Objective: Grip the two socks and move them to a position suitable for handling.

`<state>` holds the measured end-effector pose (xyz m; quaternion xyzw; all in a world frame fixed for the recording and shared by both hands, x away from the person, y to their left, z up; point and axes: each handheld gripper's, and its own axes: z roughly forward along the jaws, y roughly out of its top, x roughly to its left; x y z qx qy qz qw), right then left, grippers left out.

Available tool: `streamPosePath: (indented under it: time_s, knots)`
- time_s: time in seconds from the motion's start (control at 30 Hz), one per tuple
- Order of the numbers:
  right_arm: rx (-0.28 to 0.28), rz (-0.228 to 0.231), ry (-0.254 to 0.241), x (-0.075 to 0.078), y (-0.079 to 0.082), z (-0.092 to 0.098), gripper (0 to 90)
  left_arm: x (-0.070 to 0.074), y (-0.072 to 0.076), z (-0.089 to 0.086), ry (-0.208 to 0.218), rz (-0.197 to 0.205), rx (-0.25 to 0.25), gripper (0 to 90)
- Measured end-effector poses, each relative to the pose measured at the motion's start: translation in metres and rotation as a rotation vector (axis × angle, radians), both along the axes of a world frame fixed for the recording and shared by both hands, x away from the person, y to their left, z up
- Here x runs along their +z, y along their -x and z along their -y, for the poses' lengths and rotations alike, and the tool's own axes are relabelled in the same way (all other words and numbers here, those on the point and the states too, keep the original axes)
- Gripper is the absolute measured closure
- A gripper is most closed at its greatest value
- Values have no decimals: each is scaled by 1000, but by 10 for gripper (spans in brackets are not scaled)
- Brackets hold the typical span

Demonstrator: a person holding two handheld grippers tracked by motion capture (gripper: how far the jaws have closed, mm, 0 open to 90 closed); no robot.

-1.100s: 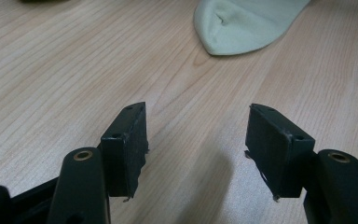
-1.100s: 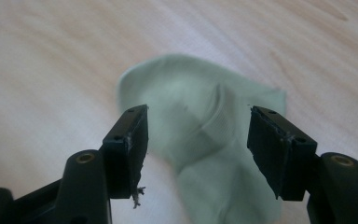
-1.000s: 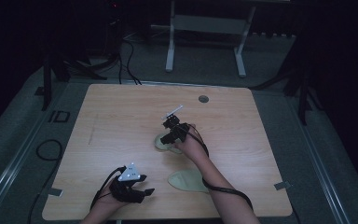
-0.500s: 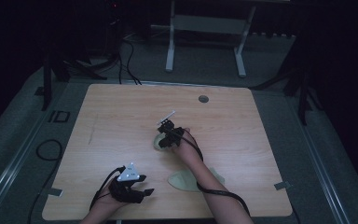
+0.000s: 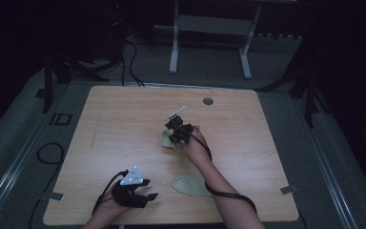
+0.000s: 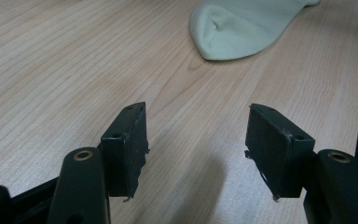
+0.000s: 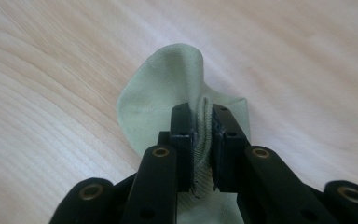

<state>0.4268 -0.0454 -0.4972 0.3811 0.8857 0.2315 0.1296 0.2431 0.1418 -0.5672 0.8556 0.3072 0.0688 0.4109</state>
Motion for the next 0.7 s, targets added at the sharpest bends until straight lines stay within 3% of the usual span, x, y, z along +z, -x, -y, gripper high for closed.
streamPosePath:
  time_s: [0.2,0.37,0.57,0.7]
  knots:
    - [-6,45,-8,29,8,19,808,-1,-1,0,6,-8,4,384]
    - [-23,83,-8,44,17,42,807,-1,-1,0,6,-6,11,385]
    - [-76,72,-37,43,25,72,807,0,-2,1,10,-5,15,385]
    - [-104,53,-49,28,35,87,807,1,-3,2,17,1,12,385]
